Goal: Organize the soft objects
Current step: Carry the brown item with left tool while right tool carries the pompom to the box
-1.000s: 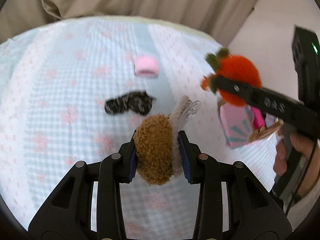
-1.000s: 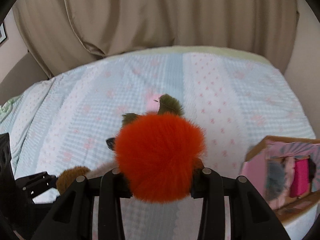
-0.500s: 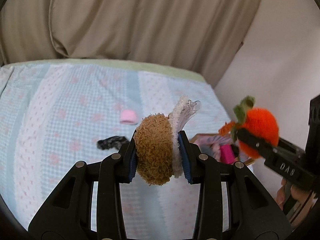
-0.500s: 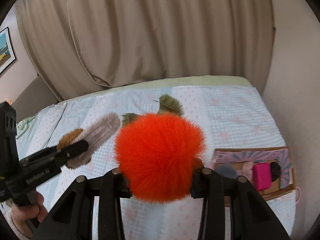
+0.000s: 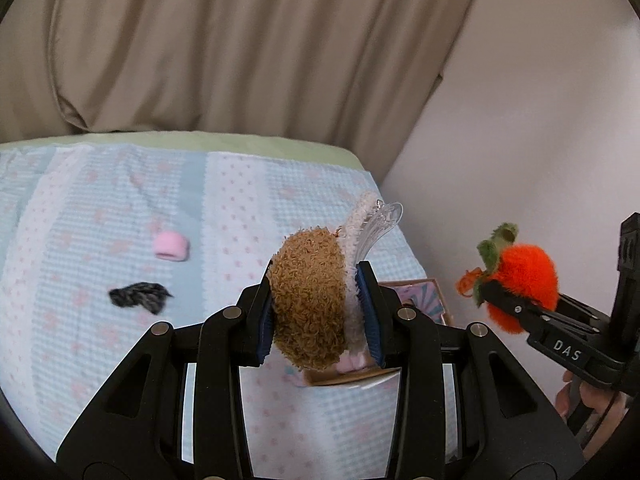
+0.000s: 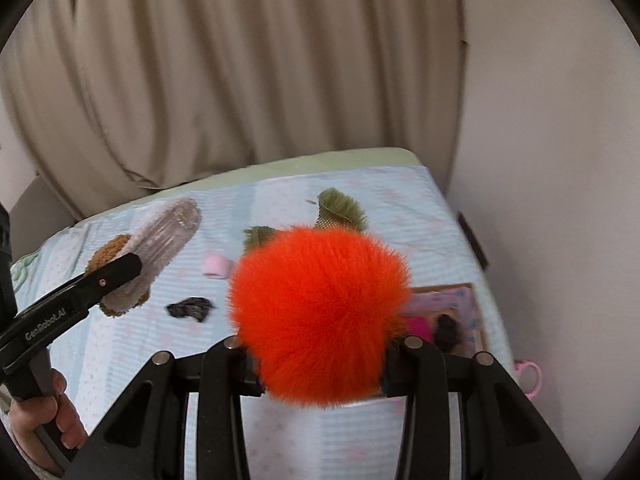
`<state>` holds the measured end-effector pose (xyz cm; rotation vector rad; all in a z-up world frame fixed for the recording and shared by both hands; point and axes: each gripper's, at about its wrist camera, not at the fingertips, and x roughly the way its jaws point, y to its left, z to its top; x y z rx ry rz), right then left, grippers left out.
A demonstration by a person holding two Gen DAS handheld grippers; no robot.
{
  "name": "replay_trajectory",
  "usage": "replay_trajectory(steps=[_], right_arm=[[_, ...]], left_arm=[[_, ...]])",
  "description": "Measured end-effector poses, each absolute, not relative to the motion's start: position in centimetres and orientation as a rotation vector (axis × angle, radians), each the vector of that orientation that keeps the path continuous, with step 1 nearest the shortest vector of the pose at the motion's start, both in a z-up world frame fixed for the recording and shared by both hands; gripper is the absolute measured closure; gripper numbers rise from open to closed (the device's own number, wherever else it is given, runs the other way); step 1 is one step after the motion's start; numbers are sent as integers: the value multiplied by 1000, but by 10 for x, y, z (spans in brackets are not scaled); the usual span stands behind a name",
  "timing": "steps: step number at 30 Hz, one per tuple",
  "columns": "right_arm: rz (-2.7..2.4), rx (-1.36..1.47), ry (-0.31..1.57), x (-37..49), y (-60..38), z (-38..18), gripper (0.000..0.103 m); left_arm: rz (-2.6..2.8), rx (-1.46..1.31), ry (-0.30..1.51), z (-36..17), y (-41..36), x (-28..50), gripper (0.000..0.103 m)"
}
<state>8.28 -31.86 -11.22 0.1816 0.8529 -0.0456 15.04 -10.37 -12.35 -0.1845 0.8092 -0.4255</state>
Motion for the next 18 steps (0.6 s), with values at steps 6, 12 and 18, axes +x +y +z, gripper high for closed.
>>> replay_trajectory(steps=[6, 12, 18], right_arm=[[-112, 218, 915, 86, -375, -137, 67], [-160, 229, 1004, 102, -417, -178, 67], [-188, 252, 1103, 121, -445, -232, 67]], left_arm=[[-432, -171, 873, -157, -171, 157, 70], [-446, -138, 950, -198, -227, 166, 70], [-422, -123, 1048, -248, -269, 181, 70]])
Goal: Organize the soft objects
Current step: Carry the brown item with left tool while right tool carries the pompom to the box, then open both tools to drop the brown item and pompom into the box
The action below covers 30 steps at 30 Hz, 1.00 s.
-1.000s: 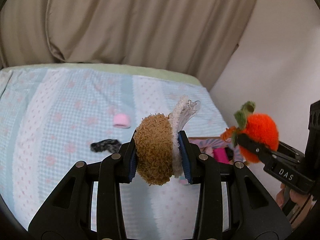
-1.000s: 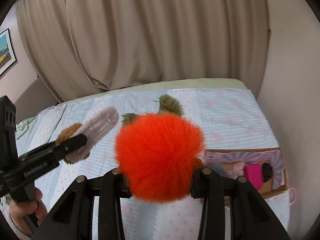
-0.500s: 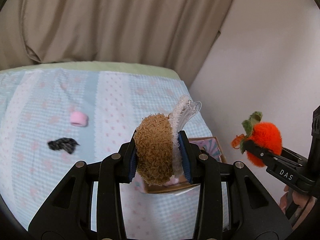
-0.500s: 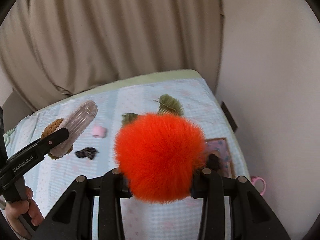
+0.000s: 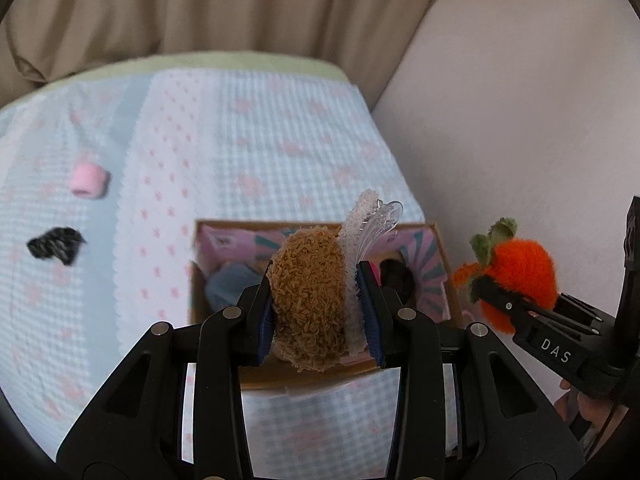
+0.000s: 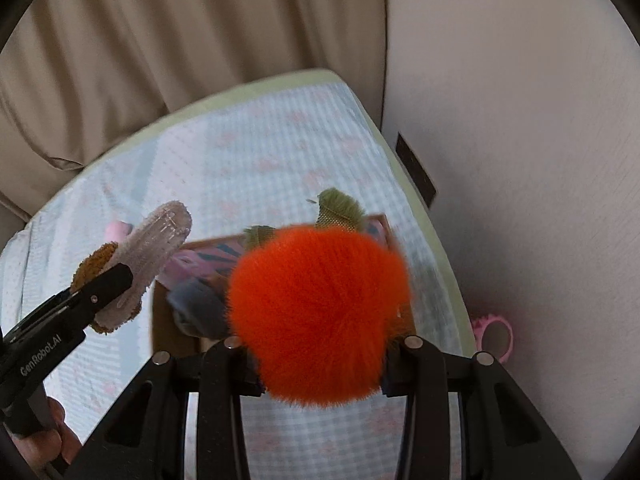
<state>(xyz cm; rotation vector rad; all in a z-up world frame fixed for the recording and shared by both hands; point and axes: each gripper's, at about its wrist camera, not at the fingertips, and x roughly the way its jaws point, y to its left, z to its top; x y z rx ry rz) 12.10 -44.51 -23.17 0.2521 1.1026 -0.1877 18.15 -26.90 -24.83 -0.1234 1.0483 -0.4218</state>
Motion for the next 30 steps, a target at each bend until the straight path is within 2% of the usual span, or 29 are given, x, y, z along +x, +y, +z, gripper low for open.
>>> replay_trajectory(steps=[7, 17, 19, 20, 21, 22, 23, 24, 25, 26, 28, 30], right_arm=[[-182, 296, 1196, 135, -468, -280, 67], [-174, 402, 1294, 146, -485, -329, 67], [-172, 422, 1299, 146, -489, -333, 67], [-166, 432, 1298, 147, -489, -334, 67], [-155, 445, 1293, 148, -490, -335, 64], [-144, 456, 1286, 149, -489, -336, 59], [-135, 466, 1273, 148, -489, -336, 49], [-129, 470, 1267, 149, -487, -336, 41], [-115, 472, 1264, 150, -485, -337, 20], [-102, 464, 1270, 148, -483, -338, 7], [-85, 457, 1273, 145, -481, -339, 1], [-82, 463, 1271, 142, -481, -339, 1]], left_arm=[[-408, -57, 1143, -303, -302, 197, 70], [-400, 34, 1233, -352, -321, 222, 70], [-402, 43, 1237, -354, -321, 225, 64], [-399, 44, 1236, -354, -319, 226, 53], [-402, 46, 1240, -354, -318, 227, 42], [-416, 42, 1249, -355, -317, 229, 17], [-428, 35, 1255, -355, -315, 230, 3], [-430, 24, 1252, -354, -311, 230, 1], [-435, 10, 1244, -352, -308, 230, 1], [-445, -13, 1235, -350, -302, 229, 1], [-435, -31, 1231, -346, -294, 228, 1], [-416, -22, 1226, -343, -286, 227, 1]])
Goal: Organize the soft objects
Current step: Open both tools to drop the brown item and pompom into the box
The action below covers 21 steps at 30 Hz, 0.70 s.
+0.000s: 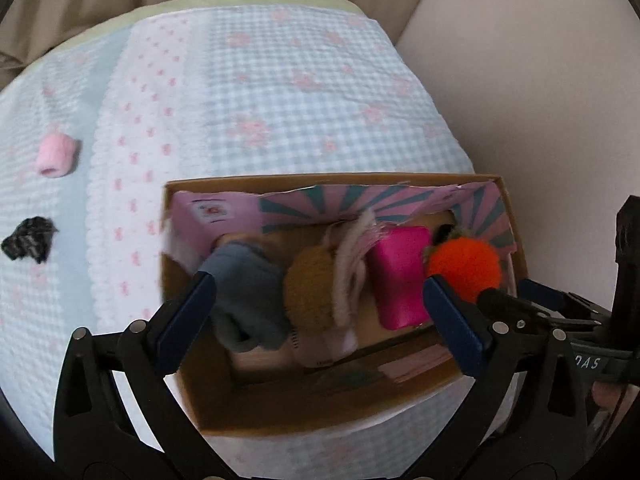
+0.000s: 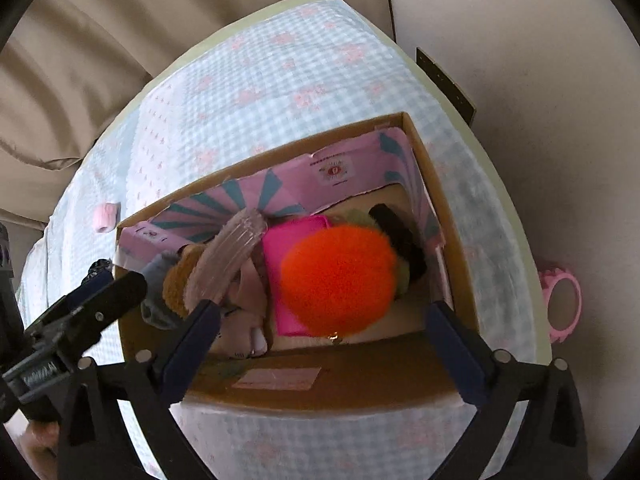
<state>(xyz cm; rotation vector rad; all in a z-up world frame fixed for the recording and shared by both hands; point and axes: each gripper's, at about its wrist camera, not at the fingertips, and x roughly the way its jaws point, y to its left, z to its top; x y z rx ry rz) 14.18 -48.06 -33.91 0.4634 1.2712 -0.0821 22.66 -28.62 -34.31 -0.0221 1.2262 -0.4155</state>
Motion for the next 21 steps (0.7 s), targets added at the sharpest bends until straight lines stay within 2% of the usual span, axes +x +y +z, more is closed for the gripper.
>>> replay_trajectory(steps=[10, 21], right_arm=[[-105, 459, 1217, 131, -478, -315, 1], [-125, 381, 1127, 114, -453, -249, 1]], left_arm=[[-390, -57, 1200, -321, -260, 216, 1], [-371, -65, 1093, -256, -227, 189, 1]])
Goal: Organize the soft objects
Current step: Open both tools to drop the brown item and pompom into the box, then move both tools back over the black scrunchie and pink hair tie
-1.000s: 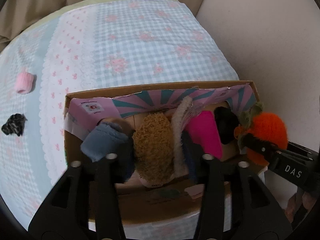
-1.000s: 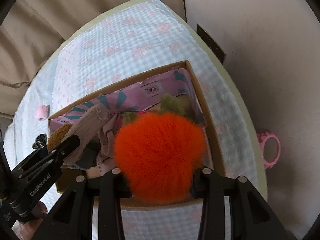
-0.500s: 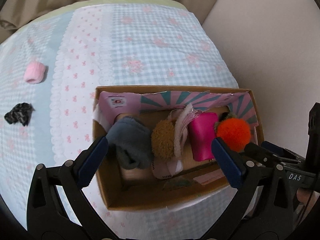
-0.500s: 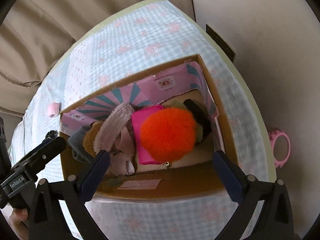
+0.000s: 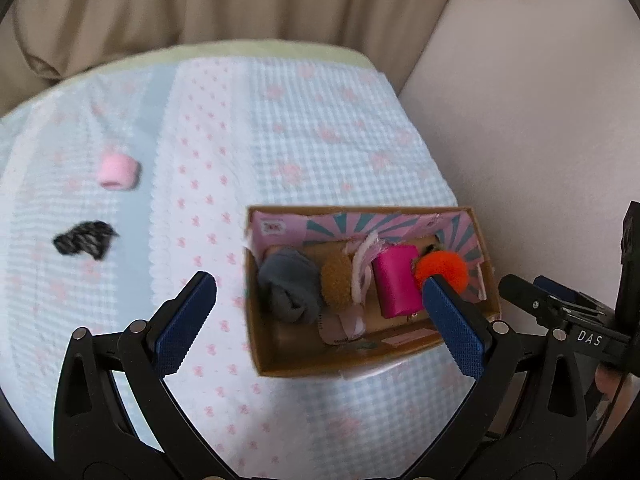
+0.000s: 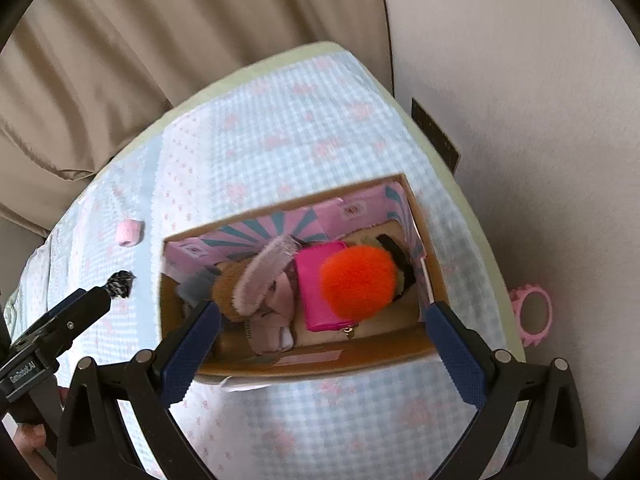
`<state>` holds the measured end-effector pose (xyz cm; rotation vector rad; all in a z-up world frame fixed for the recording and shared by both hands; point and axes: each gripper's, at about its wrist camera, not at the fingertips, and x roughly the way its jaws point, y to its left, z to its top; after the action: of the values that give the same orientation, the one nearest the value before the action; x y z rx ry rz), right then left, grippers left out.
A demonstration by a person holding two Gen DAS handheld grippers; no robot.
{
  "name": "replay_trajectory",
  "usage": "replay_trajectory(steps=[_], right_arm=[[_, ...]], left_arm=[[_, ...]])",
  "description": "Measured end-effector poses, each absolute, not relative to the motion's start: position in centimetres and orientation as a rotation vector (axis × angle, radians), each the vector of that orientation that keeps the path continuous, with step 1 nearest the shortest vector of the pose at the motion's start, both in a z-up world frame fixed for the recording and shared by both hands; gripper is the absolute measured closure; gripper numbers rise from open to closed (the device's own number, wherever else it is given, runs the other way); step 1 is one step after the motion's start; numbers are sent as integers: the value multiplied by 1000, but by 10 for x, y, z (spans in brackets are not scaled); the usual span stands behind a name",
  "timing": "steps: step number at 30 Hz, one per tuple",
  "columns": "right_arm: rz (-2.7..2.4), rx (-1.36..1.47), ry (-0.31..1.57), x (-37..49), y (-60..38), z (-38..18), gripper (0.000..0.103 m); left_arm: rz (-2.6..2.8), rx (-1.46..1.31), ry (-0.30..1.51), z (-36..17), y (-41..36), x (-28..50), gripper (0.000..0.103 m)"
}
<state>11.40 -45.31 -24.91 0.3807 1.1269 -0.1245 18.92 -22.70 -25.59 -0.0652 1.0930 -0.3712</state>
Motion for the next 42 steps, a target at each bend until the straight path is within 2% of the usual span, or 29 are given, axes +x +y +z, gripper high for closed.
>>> replay_trajectory(steps=[12, 21, 31, 42], right_arm=[[-13, 243, 930, 95, -353, -139, 1], [104, 200, 885, 107, -270, -104, 1], [206, 105, 908, 162, -199, -98, 1], [302, 82, 1058, 288, -153, -153, 1]], left_arm=[[-311, -23, 922, -155, -132, 151, 0], [-258, -95, 892, -132, -31, 135, 1], [-158, -171, 914, -134, 53, 164, 1], [-56, -241, 1054, -200, 90, 249, 1]])
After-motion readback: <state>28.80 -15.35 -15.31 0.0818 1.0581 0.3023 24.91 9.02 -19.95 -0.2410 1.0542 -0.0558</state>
